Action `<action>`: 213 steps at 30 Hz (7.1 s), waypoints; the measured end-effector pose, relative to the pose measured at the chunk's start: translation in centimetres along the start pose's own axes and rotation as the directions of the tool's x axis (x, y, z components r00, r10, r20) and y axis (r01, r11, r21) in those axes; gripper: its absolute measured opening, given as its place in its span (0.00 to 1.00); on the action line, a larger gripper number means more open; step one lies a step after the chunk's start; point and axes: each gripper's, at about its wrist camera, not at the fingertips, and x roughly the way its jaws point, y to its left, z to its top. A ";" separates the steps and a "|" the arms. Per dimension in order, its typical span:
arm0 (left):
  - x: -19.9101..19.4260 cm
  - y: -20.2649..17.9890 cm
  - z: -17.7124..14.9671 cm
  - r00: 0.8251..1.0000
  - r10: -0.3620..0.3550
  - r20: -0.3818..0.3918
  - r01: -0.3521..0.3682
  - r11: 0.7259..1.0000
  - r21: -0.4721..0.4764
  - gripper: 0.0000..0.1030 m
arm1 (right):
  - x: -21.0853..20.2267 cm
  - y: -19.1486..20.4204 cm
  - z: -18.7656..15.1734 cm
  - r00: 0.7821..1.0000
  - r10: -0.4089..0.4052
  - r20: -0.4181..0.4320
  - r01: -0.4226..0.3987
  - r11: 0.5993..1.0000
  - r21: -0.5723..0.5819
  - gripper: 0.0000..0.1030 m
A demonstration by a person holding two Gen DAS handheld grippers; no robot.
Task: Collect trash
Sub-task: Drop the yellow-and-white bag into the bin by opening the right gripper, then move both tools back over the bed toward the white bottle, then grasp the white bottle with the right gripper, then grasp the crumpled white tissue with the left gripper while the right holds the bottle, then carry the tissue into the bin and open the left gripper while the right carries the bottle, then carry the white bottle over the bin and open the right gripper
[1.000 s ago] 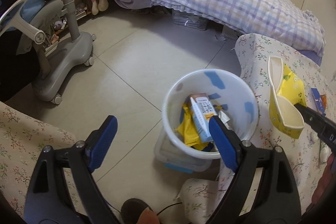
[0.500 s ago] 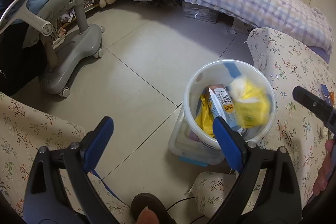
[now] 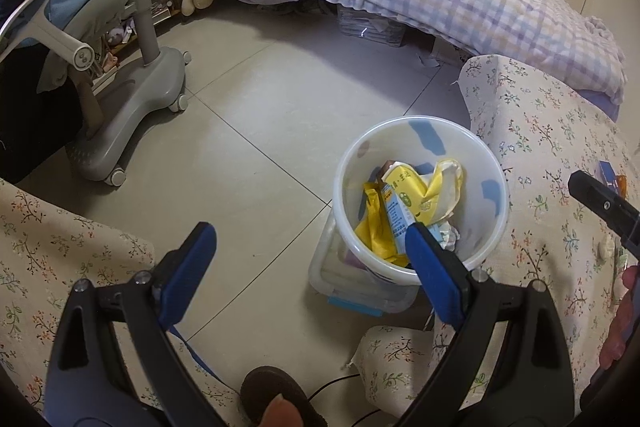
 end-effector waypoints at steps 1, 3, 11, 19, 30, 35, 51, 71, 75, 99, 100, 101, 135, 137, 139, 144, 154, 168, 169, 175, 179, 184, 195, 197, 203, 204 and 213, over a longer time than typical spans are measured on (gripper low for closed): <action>-0.1 -0.2 0.0 1.000 -0.004 0.002 0.004 1.000 0.003 0.92 | -0.2 -0.2 0.0 1.000 -0.005 0.001 0.005 1.000 -0.001 0.61; -0.3 -0.4 0.0 1.000 -0.013 0.005 0.013 1.000 0.007 0.92 | -0.7 -0.6 0.0 1.000 -0.019 0.000 0.019 1.000 -0.002 0.61; -1.1 -1.9 0.0 0.999 -0.050 0.012 0.050 0.999 0.019 0.92 | -3.1 -2.8 -0.4 0.997 -0.077 0.005 0.077 0.997 0.002 0.61; -1.6 -3.7 0.2 0.994 -0.112 -0.001 0.112 0.994 0.003 0.92 | -5.4 -5.5 -0.5 0.990 -0.141 0.001 0.141 0.990 0.022 0.62; -2.5 -8.0 0.1 0.985 -0.170 -0.023 0.171 0.985 0.039 0.92 | -9.1 -10.3 -2.0 0.967 -0.253 -0.040 0.256 0.965 0.064 0.63; -2.6 -9.8 -0.2 0.981 -0.189 -0.050 0.192 0.980 0.055 0.92 | -10.8 -13.4 -2.8 0.950 -0.305 -0.067 0.311 0.944 0.112 0.63; -3.2 -17.0 -1.7 0.965 -0.240 -0.103 0.254 0.955 0.152 0.92 | -10.6 -21.1 -6.1 0.898 -0.367 -0.243 0.428 0.856 0.291 0.64; -2.8 -24.8 -3.9 0.953 -0.257 -0.161 0.294 0.915 0.278 0.92 | -10.2 -21.5 -7.1 0.903 -0.327 -0.277 0.397 0.882 0.254 0.42; -2.8 -26.2 -4.2 0.946 -0.273 -0.177 0.314 0.906 0.285 0.92 | -12.2 -21.5 -6.8 0.910 -0.339 -0.241 0.394 0.888 0.239 0.42; -1.2 -33.7 -5.7 0.883 -0.416 -0.219 0.463 0.848 0.257 0.63 | -20.4 -28.5 -10.0 0.896 -0.391 -0.211 0.442 0.834 0.331 0.42; -1.1 -33.9 -5.8 0.884 -0.413 -0.218 0.461 0.848 0.261 0.61 | -20.6 -28.7 -10.2 0.895 -0.393 -0.211 0.444 0.831 0.334 0.42; -1.0 -34.1 -5.9 0.886 -0.410 -0.216 0.457 0.849 0.264 0.56 | -20.8 -28.9 -10.3 0.894 -0.395 -0.212 0.446 0.830 0.336 0.42; -2.2 -28.8 -3.8 0.924 -0.365 -0.113 0.382 0.875 0.298 0.23 | -18.7 -24.4 -7.0 0.920 -0.358 -0.156 0.389 0.881 0.270 0.42; -2.1 -28.0 -3.5 0.927 -0.359 -0.108 0.375 0.881 0.289 0.23 | -18.0 -23.6 -6.6 0.925 -0.348 -0.153 0.378 0.888 0.262 0.42; -2.1 -27.1 -3.1 0.930 -0.353 -0.102 0.367 0.888 0.279 0.23 | -17.2 -22.7 -6.1 0.929 -0.338 -0.152 0.367 0.896 0.252 0.42; -2.0 -24.8 -2.2 0.937 -0.339 -0.087 0.350 0.902 0.254 0.23 | -15.3 -20.6 -5.0 0.939 -0.310 -0.152 0.338 0.913 0.229 0.42; -0.9 -18.8 -0.1 0.954 -0.295 -0.059 0.301 0.940 0.162 0.23 | -11.4 -16.0 -3.5 0.956 -0.250 -0.151 0.275 0.944 0.184 0.42; 1.9 -8.6 1.0 0.978 -0.199 -0.064 0.197 0.980 -0.030 0.23 | -6.2 -9.5 -2.0 0.972 -0.178 -0.151 0.195 0.975 0.105 0.42; 2.1 -8.3 1.1 0.979 -0.193 -0.066 0.191 0.981 -0.034 0.23 | -5.8 -8.9 -1.9 0.974 -0.172 -0.150 0.188 0.977 0.098 0.42; 3.1 -5.9 0.8 0.984 -0.158 -0.087 0.154 0.986 -0.056 0.23 | -3.9 -6.6 -1.7 0.977 -0.150 -0.151 0.161 0.985 0.064 0.42; 3.1 -5.2 0.7 0.983 -0.154 -0.102 0.150 0.987 -0.051 0.33 | -2.9 -5.3 -1.6 0.979 -0.134 -0.152 0.143 0.988 0.051 0.42; 2.6 -4.0 0.6 0.989 -0.118 -0.094 0.114 0.993 -0.039 0.61 | -1.3 -3.9 -1.4 0.979 -0.119 -0.163 0.127 0.991 0.041 0.42; 2.2 -0.8 0.6 0.996 -0.031 -0.088 0.028 0.999 -0.032 0.74 | 3.0 -0.4 0.5 0.982 -0.060 -0.180 0.070 0.996 0.053 0.42; 2.1 -0.2 0.6 0.996 -0.024 -0.089 0.020 0.999 -0.042 0.76 | 4.0 0.8 1.1 0.982 -0.048 -0.183 0.057 0.997 0.048 0.42; 1.7 1.0 0.8 0.996 -0.025 -0.084 0.018 0.996 -0.083 0.78 | 6.6 2.8 2.1 0.981 -0.035 -0.190 0.045 0.998 0.050 0.42; 1.7 1.1 0.9 0.996 -0.029 -0.082 0.021 0.995 -0.093 0.78 | 7.1 3.0 2.1 0.981 -0.037 -0.193 0.048 0.997 0.052 0.42; 1.2 1.3 1.1 0.997 -0.044 -0.068 0.036 0.993 -0.110 0.79 | 8.3 3.4 2.8 0.978 -0.039 -0.203 0.057 0.995 0.085 0.46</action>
